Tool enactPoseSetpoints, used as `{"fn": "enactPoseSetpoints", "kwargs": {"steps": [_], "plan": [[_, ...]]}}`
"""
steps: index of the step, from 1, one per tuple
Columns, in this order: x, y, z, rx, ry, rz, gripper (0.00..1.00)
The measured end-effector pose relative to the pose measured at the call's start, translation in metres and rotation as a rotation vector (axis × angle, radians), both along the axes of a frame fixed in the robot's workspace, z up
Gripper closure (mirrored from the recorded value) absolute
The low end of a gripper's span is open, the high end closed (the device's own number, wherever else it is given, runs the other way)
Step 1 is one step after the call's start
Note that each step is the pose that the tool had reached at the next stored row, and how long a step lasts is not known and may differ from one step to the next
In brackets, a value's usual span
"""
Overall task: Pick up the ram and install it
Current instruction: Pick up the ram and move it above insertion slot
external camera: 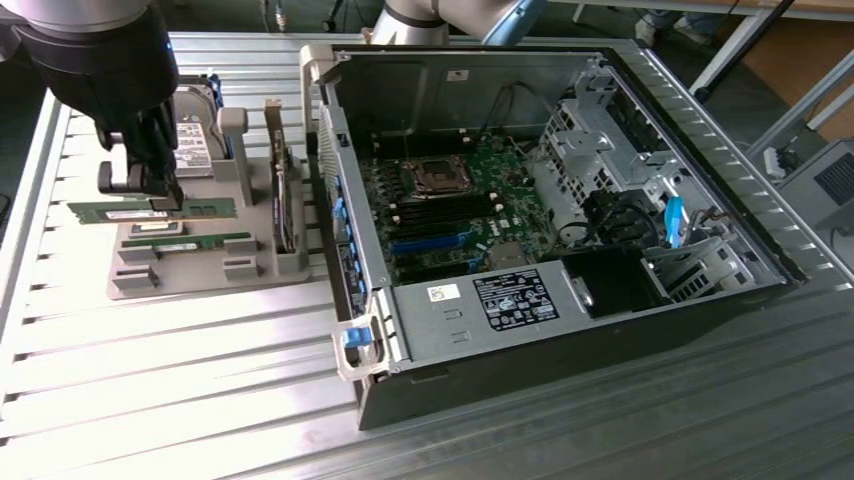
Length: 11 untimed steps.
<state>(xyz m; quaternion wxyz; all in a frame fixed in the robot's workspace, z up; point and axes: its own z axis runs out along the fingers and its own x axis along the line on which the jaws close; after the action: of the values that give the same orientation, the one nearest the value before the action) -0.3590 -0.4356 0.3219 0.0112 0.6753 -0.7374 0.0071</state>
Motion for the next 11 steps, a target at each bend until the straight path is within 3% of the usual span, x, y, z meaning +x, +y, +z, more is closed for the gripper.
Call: {"fn": "enactPoseSetpoints", "kwargs": {"steps": [11], "plan": [[0.0,0.0,0.0031,-0.0008,0.0,0.0,0.89]]}}
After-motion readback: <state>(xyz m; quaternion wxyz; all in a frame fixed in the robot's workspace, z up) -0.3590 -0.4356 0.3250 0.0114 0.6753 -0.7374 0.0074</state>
